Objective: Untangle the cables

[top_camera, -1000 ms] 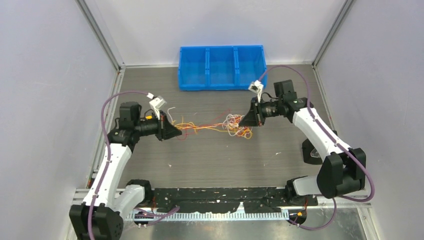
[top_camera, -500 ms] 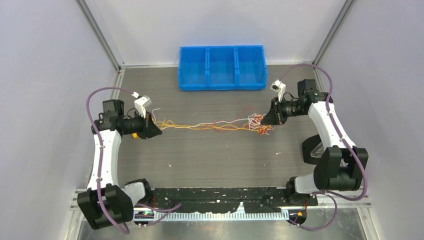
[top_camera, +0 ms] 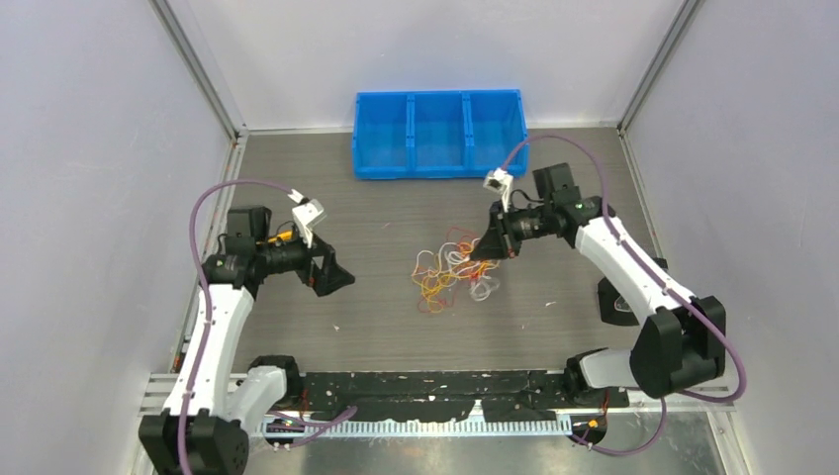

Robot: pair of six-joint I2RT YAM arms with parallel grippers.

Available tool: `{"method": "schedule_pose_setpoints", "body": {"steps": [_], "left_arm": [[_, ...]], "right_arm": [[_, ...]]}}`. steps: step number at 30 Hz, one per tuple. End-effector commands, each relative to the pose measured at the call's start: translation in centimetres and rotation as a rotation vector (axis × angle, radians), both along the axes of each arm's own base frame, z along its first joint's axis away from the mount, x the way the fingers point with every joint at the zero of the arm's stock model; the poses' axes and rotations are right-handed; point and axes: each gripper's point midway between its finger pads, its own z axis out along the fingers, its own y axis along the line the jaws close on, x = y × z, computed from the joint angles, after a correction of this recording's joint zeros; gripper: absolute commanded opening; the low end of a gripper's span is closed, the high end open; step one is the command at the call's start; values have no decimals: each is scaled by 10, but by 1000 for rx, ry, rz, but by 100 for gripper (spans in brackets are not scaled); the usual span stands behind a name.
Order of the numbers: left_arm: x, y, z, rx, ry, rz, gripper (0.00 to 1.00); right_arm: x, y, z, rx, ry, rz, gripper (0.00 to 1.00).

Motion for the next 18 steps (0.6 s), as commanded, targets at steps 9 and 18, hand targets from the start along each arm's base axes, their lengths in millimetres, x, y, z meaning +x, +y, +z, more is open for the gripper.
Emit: {"method": "schedule_pose_setpoints", "body": {"steps": [9,18], "left_arm": [[-5,-125,67,-311,-159,-177,100],[-9,-155,69,-396,-21,-254,52]], "right_arm": [[-28,110,88,288,-93,181,8],[-42,123,87,304,-56,227,19]]}}
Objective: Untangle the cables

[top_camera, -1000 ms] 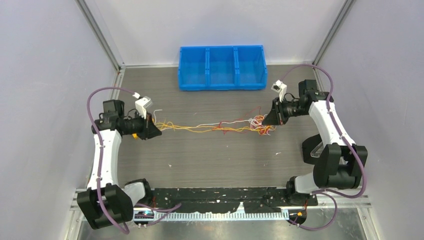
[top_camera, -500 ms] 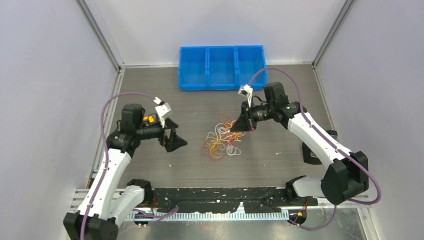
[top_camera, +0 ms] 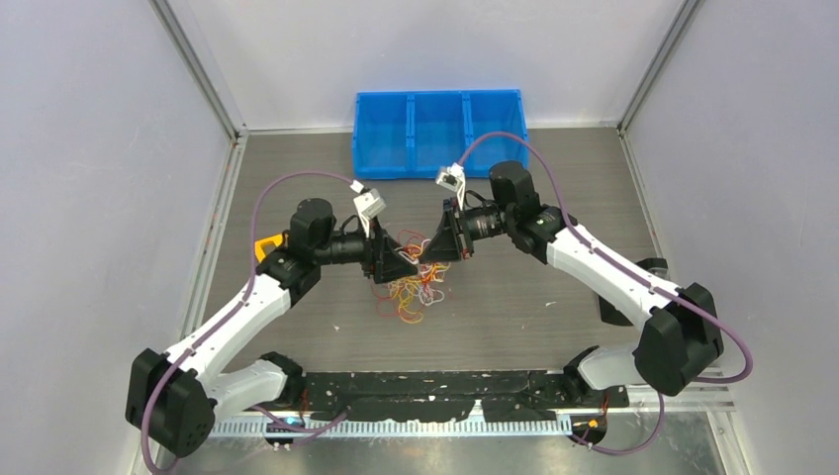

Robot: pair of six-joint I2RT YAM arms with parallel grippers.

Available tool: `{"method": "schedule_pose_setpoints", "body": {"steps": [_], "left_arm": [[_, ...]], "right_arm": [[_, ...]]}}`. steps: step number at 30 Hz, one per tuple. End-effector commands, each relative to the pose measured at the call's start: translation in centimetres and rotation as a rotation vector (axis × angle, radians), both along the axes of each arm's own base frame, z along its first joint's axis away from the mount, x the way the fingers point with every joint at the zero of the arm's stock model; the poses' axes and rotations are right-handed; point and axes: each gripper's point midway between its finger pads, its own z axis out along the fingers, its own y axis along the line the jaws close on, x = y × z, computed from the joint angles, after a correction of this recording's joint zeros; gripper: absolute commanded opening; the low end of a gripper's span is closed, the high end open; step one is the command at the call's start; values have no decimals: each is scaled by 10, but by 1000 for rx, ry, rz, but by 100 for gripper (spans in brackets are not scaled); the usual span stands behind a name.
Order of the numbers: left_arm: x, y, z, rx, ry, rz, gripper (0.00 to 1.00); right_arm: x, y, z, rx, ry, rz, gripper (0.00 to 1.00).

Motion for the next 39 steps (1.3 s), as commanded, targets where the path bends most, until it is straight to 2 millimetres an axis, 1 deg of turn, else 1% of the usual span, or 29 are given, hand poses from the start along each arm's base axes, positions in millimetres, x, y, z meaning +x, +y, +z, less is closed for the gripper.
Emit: {"method": "schedule_pose_setpoints", "body": {"steps": [1,2,3,4,6,9,10,11,14,15,16,17,18,19,20,21,22,24,25,26,27,28,31,33,34,35,36,38,39], "left_arm": [[-6,-13,34,-98,-66,-78,34],[-10,-12,33,-93,-75,-91,16],[-12,-10,31,-85,-81,-93,1],[-15,-7,28,-81,-85,-93,0],[-20,-2,26,-84,-86,-97,0],[-23,4,25,-99,-66,-92,0],[-23,6,25,-100,-62,-89,0],[-22,9,26,-100,-62,-85,0],[-15,24,26,-86,-58,-46,0],[-12,31,24,-72,-52,-29,0],[-8,40,21,-52,-52,-7,0],[-7,49,16,-23,-38,13,0],[-3,59,13,3,-47,39,0],[0,70,10,27,-49,65,0],[3,80,7,45,-48,88,0],[6,91,3,81,-77,101,0],[8,102,0,113,-80,124,0],[13,127,-7,175,-73,184,0],[16,138,-12,209,-60,206,0],[16,147,-14,243,-55,223,0],[17,156,-18,273,-42,231,0],[17,164,-21,300,-30,239,0],[16,183,-26,375,-10,231,0],[9,183,-27,399,-11,179,0],[1,178,-25,383,-6,143,0],[-2,172,-23,373,-19,121,0],[-4,166,-24,367,-10,113,0],[-4,151,-32,389,-34,84,0],[-2,144,-38,406,-47,73,0]], "right_arm": [[0,4,23,55,-45,27,22],[-1,0,23,51,-47,28,26],[-2,-4,18,31,-45,30,28],[0,-9,18,25,-49,21,32],[1,-21,8,-15,-49,10,36],[5,-36,-5,-57,-53,-14,45],[6,-43,-13,-85,-63,-17,44],[9,-48,-16,-101,-70,-28,37],[16,-71,-33,-173,-73,-61,22],[24,-83,-36,-189,-64,-94,11],[24,-92,-39,-212,-75,-91,8],[33,-106,-42,-233,-74,-130,6],[32,-115,-43,-255,-85,-126,6],[41,-129,-46,-278,-116,-155,5],[43,-142,-45,-297,-99,-189,5],[43,-151,-46,-320,-109,-194,5],[49,-163,-45,-333,-113,-227,6],[55,-182,-44,-366,-128,-266,5],[55,-187,-43,-384,-142,-262,5],[60,-202,-44,-408,-138,-305,6],[62,-209,-43,-423,-145,-310,5],[67,-220,-44,-442,-140,-344,5],[76,-242,-42,-478,-150,-395,5],[83,-255,-42,-516,-162,-439,5],[85,-260,-42,-533,-167,-457,5],[87,-260,-44,-535,-166,-467,6],[87,-259,-44,-536,-162,-476,6],[85,-248,-56,-547,-153,-458,6],[82,-237,-62,-562,-158,-422,6]]}}
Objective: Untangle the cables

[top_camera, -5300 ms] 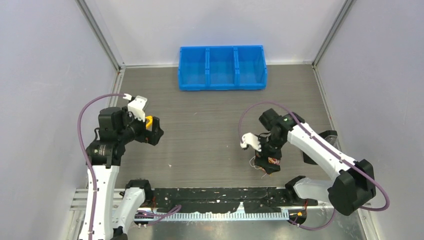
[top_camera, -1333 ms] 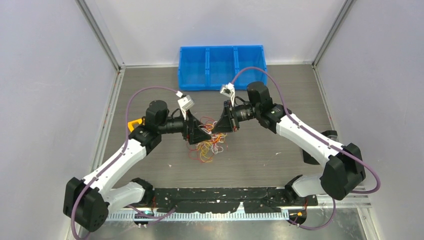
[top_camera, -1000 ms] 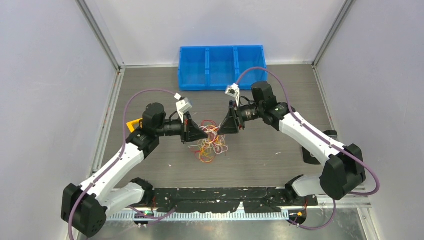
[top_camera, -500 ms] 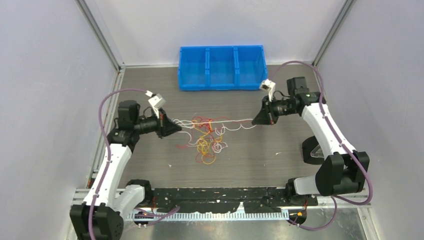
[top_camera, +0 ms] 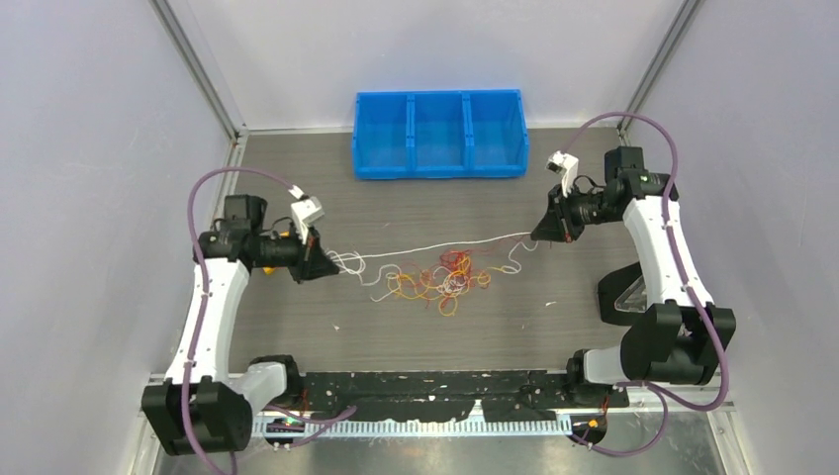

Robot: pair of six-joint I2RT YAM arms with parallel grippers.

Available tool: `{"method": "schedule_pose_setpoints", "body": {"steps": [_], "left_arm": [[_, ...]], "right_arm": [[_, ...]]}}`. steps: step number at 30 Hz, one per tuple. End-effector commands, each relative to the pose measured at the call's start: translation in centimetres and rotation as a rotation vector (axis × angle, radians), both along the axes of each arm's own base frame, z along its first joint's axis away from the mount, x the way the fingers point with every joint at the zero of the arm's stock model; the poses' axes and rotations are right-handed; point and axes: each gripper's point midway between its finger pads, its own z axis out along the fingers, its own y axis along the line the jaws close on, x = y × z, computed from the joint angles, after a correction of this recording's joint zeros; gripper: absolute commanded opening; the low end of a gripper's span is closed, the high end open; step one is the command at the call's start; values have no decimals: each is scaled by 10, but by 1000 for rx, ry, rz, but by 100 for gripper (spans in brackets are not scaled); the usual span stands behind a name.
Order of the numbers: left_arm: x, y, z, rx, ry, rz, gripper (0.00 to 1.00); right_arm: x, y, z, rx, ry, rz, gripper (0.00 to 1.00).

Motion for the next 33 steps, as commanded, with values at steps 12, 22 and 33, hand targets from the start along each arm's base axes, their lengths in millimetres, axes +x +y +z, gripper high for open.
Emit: {"method": "schedule_pose_setpoints", "body": {"steps": [12,22,33], "left_arm": [[55,-63,-34,53,-38,56,84],[106,-176,-62,-67,194,36,79],[133,-230,-122,-95,343,65,77]], "right_arm": [[32,47,-69,-213,57,-49,85],[67,113,-116,-93,171,-118,83],[68,129,-174,-82,308,-150,67]]}}
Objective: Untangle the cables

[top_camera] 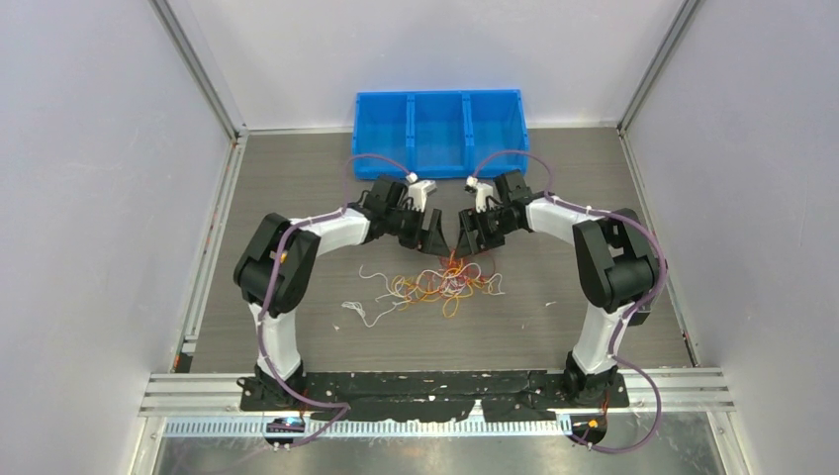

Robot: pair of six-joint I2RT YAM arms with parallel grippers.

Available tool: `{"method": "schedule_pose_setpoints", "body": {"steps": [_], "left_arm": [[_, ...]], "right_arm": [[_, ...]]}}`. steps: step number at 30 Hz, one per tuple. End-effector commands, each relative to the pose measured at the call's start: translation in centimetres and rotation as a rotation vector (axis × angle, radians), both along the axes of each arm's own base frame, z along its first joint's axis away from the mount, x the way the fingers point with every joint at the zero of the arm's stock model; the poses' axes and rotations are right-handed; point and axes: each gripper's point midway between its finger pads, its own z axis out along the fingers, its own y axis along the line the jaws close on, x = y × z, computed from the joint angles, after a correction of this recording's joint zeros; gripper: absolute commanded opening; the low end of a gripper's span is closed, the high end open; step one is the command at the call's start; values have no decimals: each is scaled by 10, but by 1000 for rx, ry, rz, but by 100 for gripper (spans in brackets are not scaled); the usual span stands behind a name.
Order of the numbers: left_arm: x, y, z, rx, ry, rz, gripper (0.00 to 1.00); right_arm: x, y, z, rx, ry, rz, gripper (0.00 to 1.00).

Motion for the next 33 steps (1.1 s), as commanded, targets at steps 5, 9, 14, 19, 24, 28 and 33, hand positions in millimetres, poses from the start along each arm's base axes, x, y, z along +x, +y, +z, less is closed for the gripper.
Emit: {"method": "schedule_pose_setpoints", "body": {"steps": [5,9,14,19,24,28,33], "left_arm": [[17,-31,0,-95,31,11,68],[-1,-35,-17,-96,119,-20,56],[-12,-36,-10,-154,121,-47,19],[-12,-14,30,-197,-19,-41,0],[-7,38,80,-115,-197,-10,0],[-21,73,106,-51,-296,-22,0],[-44,92,144,-57,-379,-21,0]], "right_arm": [[-5,2,-14,28,28,-7,60],[-11,4,-14,46,45,5,39],[-15,6,2,88,5,45,18],[-23,-17,27,58,-61,57,6],[-23,-69,43,-106,-173,57,5],[-26,-105,59,-185,-225,55,5],[-33,-116,85,-213,-322,92,5]]}}
